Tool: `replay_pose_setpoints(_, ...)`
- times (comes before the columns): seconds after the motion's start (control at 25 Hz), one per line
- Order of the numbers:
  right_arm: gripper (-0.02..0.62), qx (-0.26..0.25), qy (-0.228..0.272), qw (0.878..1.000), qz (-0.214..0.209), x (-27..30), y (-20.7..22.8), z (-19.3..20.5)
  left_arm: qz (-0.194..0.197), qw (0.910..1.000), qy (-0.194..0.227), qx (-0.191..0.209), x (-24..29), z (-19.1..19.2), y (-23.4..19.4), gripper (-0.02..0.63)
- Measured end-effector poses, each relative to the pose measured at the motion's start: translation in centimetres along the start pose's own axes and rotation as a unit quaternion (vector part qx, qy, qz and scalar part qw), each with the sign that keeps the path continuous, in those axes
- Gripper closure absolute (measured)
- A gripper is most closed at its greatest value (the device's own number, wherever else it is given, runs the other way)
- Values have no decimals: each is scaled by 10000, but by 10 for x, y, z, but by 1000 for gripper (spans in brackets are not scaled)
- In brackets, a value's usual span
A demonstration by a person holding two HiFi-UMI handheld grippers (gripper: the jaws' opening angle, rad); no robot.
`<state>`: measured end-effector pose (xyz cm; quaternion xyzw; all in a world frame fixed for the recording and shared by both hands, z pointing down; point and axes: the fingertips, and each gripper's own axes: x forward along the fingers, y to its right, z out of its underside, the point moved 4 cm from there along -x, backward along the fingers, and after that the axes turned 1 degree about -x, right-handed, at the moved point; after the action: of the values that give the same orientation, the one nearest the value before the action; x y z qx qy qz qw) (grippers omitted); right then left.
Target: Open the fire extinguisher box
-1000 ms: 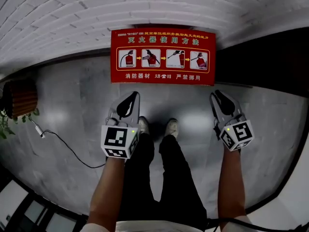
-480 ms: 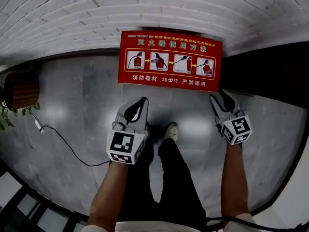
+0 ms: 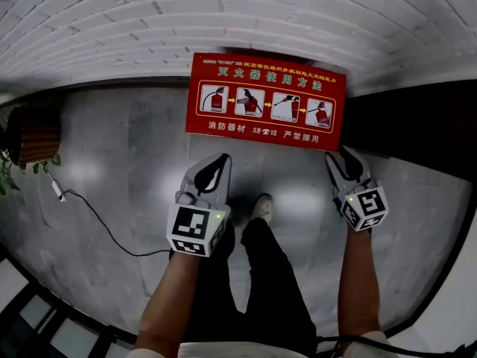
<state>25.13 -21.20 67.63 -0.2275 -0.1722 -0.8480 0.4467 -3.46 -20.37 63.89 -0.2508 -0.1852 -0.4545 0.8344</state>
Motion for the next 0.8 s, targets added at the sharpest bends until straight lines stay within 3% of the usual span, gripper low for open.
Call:
replay_pose_setpoints(0.2,449,-31,321,9995,-9,-11,-4,-16,-101,9999,69,6,0,3,-6,600)
replay_pose_setpoints(0.44,453,303,858,9958,91,-31,-5,-57,-107,9998,131,51,-10,-14,-5,600)
replay_pose_setpoints(0.6,454,418,1206,9917,164,-28,8,-68,-203,9989,197,377,-7,-15,-9,600)
replay_pose_setpoints(0.8,457,427,1595,9858,291,-31,36,-168,-338,9979,434,336,-29,-72,-13,600)
